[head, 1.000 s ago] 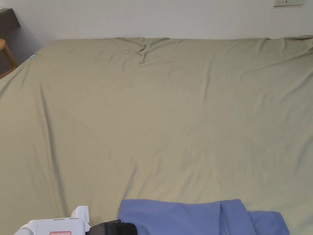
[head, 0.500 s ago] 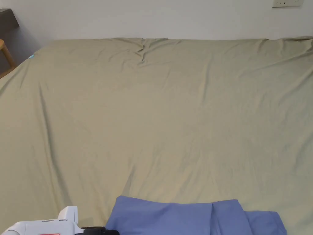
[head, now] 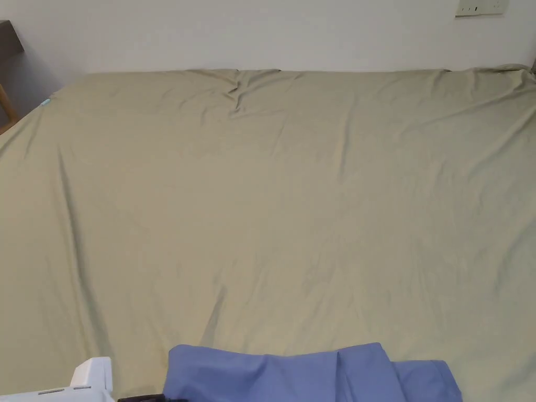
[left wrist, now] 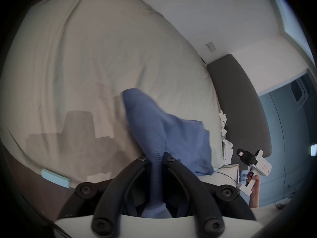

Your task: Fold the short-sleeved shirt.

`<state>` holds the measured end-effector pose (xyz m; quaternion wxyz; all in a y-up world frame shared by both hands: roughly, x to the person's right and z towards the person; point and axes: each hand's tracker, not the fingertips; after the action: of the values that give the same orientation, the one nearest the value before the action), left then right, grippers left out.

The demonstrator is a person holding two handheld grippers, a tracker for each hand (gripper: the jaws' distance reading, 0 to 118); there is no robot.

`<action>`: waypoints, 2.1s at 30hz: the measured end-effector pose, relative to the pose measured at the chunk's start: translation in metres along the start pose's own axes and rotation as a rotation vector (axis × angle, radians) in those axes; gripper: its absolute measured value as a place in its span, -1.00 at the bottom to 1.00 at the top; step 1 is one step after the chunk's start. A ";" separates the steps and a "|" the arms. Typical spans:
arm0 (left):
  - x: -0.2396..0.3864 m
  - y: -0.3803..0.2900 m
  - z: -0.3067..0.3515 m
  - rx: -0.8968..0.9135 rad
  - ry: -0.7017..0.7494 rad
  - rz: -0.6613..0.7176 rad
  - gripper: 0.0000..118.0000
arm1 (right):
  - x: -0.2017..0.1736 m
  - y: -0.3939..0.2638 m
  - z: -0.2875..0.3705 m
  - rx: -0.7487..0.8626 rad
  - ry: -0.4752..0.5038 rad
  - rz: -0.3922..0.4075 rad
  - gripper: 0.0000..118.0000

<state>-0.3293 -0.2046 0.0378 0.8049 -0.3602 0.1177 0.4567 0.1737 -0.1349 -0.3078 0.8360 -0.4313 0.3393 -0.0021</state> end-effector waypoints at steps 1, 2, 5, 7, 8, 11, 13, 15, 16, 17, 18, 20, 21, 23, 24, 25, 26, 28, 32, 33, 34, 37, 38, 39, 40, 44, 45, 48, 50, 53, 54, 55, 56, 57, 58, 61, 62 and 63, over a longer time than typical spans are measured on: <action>0.016 -0.001 -0.002 -0.012 -0.046 -0.012 -0.81 | 0.000 0.000 0.001 0.001 0.001 0.000 -0.99; 0.033 -0.002 -0.006 -0.007 -0.079 -0.017 -0.81 | 0.001 0.000 0.002 0.004 0.000 0.000 -0.99; 0.077 0.004 -0.034 -0.022 -0.121 -0.121 -0.81 | 0.010 0.001 0.006 0.017 -0.001 -0.006 -0.99; 0.113 0.002 -0.072 -0.056 -0.142 -0.179 -0.82 | 0.015 0.001 0.009 0.026 -0.003 -0.012 -0.99; 0.126 0.000 -0.092 -0.079 -0.150 -0.198 -0.82 | 0.016 0.000 0.010 0.028 -0.005 -0.012 -0.99; 0.161 -0.013 -0.157 -0.171 -0.179 -0.199 -0.82 | 0.022 -0.001 0.015 0.032 -0.009 -0.021 -0.99; 0.179 -0.026 -0.191 -0.223 -0.160 -0.224 -0.82 | 0.035 -0.004 0.018 0.031 -0.016 -0.022 -0.99; 0.186 -0.034 -0.214 -0.226 -0.153 -0.225 -0.83 | 0.042 -0.004 0.021 0.033 -0.025 -0.024 -0.99; 0.187 -0.037 -0.223 -0.235 -0.152 -0.212 -0.83 | 0.042 -0.004 0.022 0.034 -0.029 -0.026 -0.99; 0.188 -0.038 -0.228 -0.244 -0.151 -0.205 -0.83 | 0.037 -0.004 0.025 0.039 -0.035 -0.030 -0.99; 0.188 -0.040 -0.234 -0.248 -0.146 -0.198 -0.83 | 0.037 -0.003 0.026 0.043 -0.035 -0.031 -0.99; 0.185 -0.042 -0.228 -0.242 -0.136 -0.223 -0.84 | 0.039 -0.003 0.027 0.051 -0.037 -0.033 -0.99; 0.180 -0.041 -0.225 -0.235 -0.145 -0.227 -0.81 | 0.040 -0.003 0.027 0.051 -0.037 -0.031 -0.99; 0.168 -0.037 -0.210 -0.246 -0.236 -0.138 -0.28 | 0.041 -0.004 0.025 0.051 -0.041 -0.027 -0.99; 0.159 -0.034 -0.201 -0.247 -0.296 -0.072 0.50 | 0.042 -0.004 0.023 0.049 -0.040 -0.029 -0.99; 0.150 -0.034 -0.188 -0.210 -0.358 -0.027 0.98 | 0.041 -0.005 0.022 0.047 -0.035 -0.034 -0.99; 0.142 -0.033 -0.175 -0.174 -0.398 0.005 1.00 | 0.041 -0.007 0.020 0.047 -0.031 -0.039 -0.99; 0.122 -0.026 -0.142 -0.076 -0.414 0.102 0.94 | 0.037 -0.008 0.016 0.038 -0.020 -0.038 -0.99; 0.106 -0.023 -0.113 0.029 -0.237 -0.024 -0.85 | 0.030 -0.010 0.009 0.025 -0.010 -0.036 -0.99; 0.108 -0.021 -0.117 0.020 -0.184 -0.066 -0.98 | 0.032 -0.011 0.008 0.023 -0.007 -0.038 -0.99; 0.110 -0.021 -0.125 0.013 -0.129 -0.093 -0.99 | 0.032 -0.011 0.007 0.020 -0.003 -0.037 -0.99; 0.129 -0.028 -0.163 -0.093 -0.235 -0.062 -0.99 | 0.037 -0.012 0.007 0.018 0.000 -0.040 -0.99; 0.140 -0.032 -0.176 -0.112 -0.241 -0.063 -0.99 | 0.039 -0.013 0.008 0.018 -0.001 -0.041 -0.99; 0.137 -0.033 -0.185 -0.139 -0.241 -0.091 -0.99 | 0.041 -0.014 0.009 0.016 -0.008 -0.041 -0.99; 0.148 -0.037 -0.201 -0.165 -0.251 -0.127 -0.99 | 0.044 -0.015 0.010 0.015 -0.017 -0.043 -0.99; 0.175 -0.058 -0.258 -0.283 -0.224 -0.181 -1.00 | 0.057 -0.019 0.017 0.013 -0.037 -0.055 -0.99; 0.183 -0.064 -0.270 -0.289 -0.200 -0.224 -1.00 | 0.058 -0.020 0.019 0.015 -0.043 -0.057 -0.99; 0.193 -0.077 -0.288 -0.347 -0.303 -0.198 -1.00 | 0.063 -0.023 0.021 0.013 -0.055 -0.062 -0.99; 0.201 -0.088 -0.285 -0.390 -0.375 -0.193 -1.00 | 0.060 -0.025 0.015 0.003 -0.053 -0.071 -0.99; 0.198 -0.090 -0.246 -0.333 -0.367 -0.233 -1.00 | 0.046 -0.027 -0.004 -0.030 0.011 -0.076 -0.99; 0.193 -0.087 -0.230 -0.306 -0.362 -0.248 -1.00 | 0.037 -0.028 -0.015 -0.058 0.044 -0.055 -0.99; 0.185 -0.082 -0.208 -0.257 -0.338 -0.254 -1.00 | 0.028 -0.029 -0.026 -0.068 0.065 -0.040 -0.99; 0.178 -0.077 -0.191 -0.223 -0.315 -0.256 -1.00 | 0.018 -0.029 -0.037 -0.089 0.089 -0.022 -0.99; 0.168 -0.071 -0.171 -0.173 -0.281 -0.259 -1.00 | -0.001 -0.027 -0.050 -0.111 0.128 0.001 -0.99; 0.158 -0.065 -0.151 -0.123 -0.249 -0.243 -1.00 | -0.015 -0.026 -0.064 -0.129 0.163 0.023 -0.99; 0.128 -0.046 -0.108 -0.035 -0.222 -0.143 -1.00 | -0.058 -0.020 -0.104 -0.210 0.169 0.134 -0.99; 0.119 -0.042 -0.098 -0.015 -0.224 -0.108 -1.00 | -0.067 -0.019 -0.114 -0.239 0.160 0.147 -0.99; 0.111 -0.038 -0.090 0.019 -0.224 -0.083 -1.00 | -0.074 -0.017 -0.126 -0.299 0.177 0.146 -0.99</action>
<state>-0.2240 -0.2063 -0.0660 0.8344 -0.3040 0.0164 0.4594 0.0501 -0.2141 -0.3039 0.7274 -0.5230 0.4386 0.0710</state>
